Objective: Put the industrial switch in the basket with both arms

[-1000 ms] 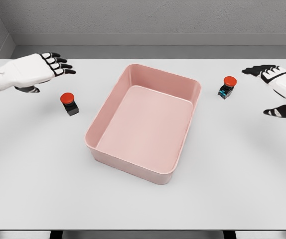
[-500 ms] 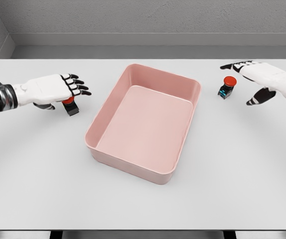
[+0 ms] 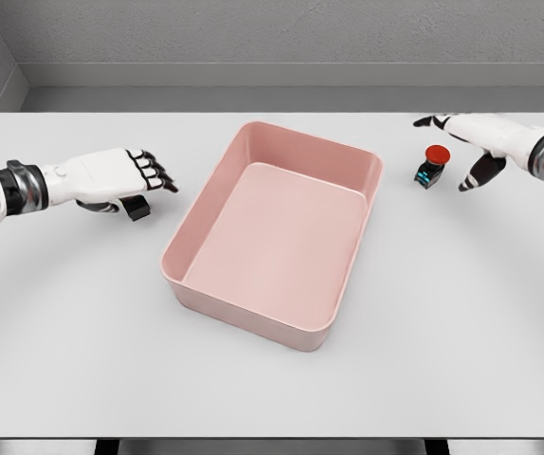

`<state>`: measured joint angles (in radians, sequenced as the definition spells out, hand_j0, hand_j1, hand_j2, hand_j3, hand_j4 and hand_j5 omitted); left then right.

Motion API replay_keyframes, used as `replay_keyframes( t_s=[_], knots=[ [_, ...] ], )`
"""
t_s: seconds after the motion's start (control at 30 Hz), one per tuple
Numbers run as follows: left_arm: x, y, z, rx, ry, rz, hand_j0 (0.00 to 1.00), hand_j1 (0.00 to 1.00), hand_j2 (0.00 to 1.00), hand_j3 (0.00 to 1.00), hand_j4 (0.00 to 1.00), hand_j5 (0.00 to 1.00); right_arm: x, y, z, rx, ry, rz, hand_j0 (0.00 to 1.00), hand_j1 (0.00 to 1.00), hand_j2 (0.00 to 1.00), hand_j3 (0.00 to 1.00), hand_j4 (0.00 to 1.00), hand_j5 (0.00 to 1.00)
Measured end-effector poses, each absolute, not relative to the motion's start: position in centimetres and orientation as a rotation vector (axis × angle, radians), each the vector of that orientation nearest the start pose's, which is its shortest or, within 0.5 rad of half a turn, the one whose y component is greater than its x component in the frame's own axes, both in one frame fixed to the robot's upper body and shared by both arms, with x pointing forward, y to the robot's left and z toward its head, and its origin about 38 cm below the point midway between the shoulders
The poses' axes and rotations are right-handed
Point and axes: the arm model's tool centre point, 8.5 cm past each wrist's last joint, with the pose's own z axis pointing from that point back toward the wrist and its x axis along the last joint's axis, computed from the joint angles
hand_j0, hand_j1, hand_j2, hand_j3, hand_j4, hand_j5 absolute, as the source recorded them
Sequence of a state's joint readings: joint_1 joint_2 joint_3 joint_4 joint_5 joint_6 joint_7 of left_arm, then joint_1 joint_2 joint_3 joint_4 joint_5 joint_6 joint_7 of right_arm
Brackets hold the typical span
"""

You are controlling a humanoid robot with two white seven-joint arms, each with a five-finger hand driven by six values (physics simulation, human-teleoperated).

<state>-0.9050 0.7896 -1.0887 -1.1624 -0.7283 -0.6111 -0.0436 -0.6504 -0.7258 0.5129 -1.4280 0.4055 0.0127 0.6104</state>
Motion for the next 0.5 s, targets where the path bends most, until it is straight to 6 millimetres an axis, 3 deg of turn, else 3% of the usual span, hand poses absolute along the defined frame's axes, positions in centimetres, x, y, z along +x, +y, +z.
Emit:
replay_keyframes(
  t_s=[0.2,0.27,0.5],
  knots=[
    [47.3,30.3,16.6,-0.830,1.719,2.986,0.33,0.33,0.33,0.33,0.33,0.33,48.7,-33.1,22.7,-0.581,-1.135,1.529,1.00,1.00,1.00,1.00,1.00,1.00],
    [47.3,30.3,16.7,-0.830,1.727,2.983,0.27,0.27,0.27,0.27,0.27,0.27,49.8,-32.2,24.2,-0.601,-1.158,1.542,1.00,1.00,1.00,1.00,1.00,1.00],
    [47.2,30.2,16.4,-0.824,1.705,2.992,0.12,0.12,0.12,0.12,0.12,0.12,50.6,-31.2,21.6,-0.587,-1.079,1.575,1.00,1.00,1.00,1.00,1.00,1.00]
  ],
)
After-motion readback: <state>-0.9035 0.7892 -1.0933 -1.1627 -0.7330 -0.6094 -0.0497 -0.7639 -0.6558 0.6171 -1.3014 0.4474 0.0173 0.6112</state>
